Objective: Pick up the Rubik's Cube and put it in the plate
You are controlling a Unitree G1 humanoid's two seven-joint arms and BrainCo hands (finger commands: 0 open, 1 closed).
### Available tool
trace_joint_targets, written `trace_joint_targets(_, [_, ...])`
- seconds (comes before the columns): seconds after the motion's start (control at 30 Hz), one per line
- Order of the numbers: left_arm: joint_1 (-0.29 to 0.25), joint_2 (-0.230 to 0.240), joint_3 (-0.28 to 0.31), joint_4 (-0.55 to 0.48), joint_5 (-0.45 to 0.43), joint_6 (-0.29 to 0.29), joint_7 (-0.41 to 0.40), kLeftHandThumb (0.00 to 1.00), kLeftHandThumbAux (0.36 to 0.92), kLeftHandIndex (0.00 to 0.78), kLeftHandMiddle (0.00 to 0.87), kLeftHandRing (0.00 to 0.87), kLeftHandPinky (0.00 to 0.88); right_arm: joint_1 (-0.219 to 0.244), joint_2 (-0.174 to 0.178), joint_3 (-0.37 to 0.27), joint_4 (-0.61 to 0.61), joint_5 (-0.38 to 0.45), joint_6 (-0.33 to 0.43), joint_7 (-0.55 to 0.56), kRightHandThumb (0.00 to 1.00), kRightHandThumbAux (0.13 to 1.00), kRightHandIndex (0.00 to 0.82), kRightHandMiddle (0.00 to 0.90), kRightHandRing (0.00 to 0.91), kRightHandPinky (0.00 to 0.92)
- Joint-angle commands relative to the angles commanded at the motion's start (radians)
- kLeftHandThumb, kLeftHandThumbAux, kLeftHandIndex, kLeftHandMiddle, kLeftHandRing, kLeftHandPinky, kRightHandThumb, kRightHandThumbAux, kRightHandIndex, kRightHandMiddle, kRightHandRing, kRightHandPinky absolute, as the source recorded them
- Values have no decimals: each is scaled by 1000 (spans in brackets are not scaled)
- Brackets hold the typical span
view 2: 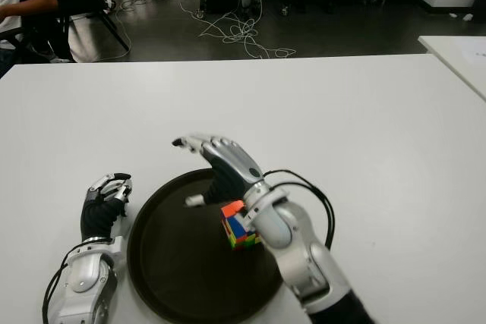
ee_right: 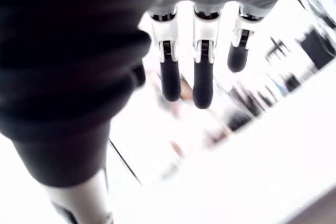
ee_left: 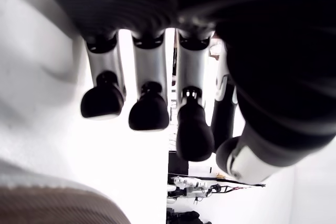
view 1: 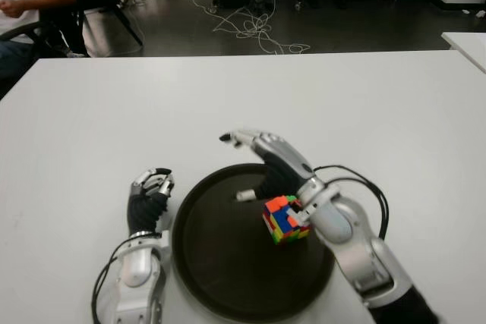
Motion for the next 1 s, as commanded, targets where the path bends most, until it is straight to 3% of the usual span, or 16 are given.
trace_joint_targets(0.03, [0, -1, 0, -1, -1, 1, 0, 705, 707, 443, 779, 810, 811, -18, 14, -28, 0, 21, -23, -28, 0, 893, 488, 600, 605, 560])
trace_joint_targets(0.07, [-1, -2, 0, -2, -1, 1, 1, 706, 707, 443, 780, 810, 811, -31, 23, -49, 1, 36, -40, -47, 0, 909, 583, 682, 689, 656])
trace_joint_targets(0.17, [-2, -2, 0, -2, -4, 2, -1, 706, 707, 443, 780, 810, 811, -34, 48, -76, 32, 42, -101, -118, 0, 936, 717, 789, 791, 767])
trace_joint_targets(0.27, [-3, -1, 1, -3, -11, 6, -6, 706, 707, 443, 781, 809, 810, -36, 61, -87, 70, 30, -149, -173, 0, 945, 770, 826, 827, 802])
trace_joint_targets(0.33, [0, -1, 0, -10, -17, 15, -13, 706, 706, 443, 781, 810, 810, -41, 51, -112, 80, 27, -166, -193, 0, 937, 789, 835, 837, 812])
trace_joint_targets(0.47, [2, 1, -2, -18, -22, 25, -19, 706, 706, 443, 781, 810, 811, -59, 17, -181, 144, 69, -239, -224, 0, 930, 804, 847, 848, 826])
trace_joint_targets(0.53, [3, 3, -4, -22, -24, 28, -25, 706, 707, 443, 782, 812, 815, -66, 20, -225, 166, 113, -270, -242, 0, 925, 803, 853, 856, 839])
trace_joint_targets(0.7, [1, 11, -4, -21, -27, 34, -39, 706, 707, 443, 791, 819, 819, -104, 89, -269, 176, 90, -294, -347, 0, 916, 788, 863, 870, 862])
trace_joint_targets(0.83, [-2, 18, -4, -21, -24, 47, -46, 706, 708, 443, 798, 824, 819, -128, 122, -314, 171, 101, -308, -417, 165, 868, 760, 872, 877, 885])
trace_joint_targets(1.0, [-6, 28, -3, -25, -15, 72, -55, 706, 708, 443, 800, 826, 816, -110, 81, -394, 171, 143, -327, -418, 304, 800, 734, 877, 879, 902])
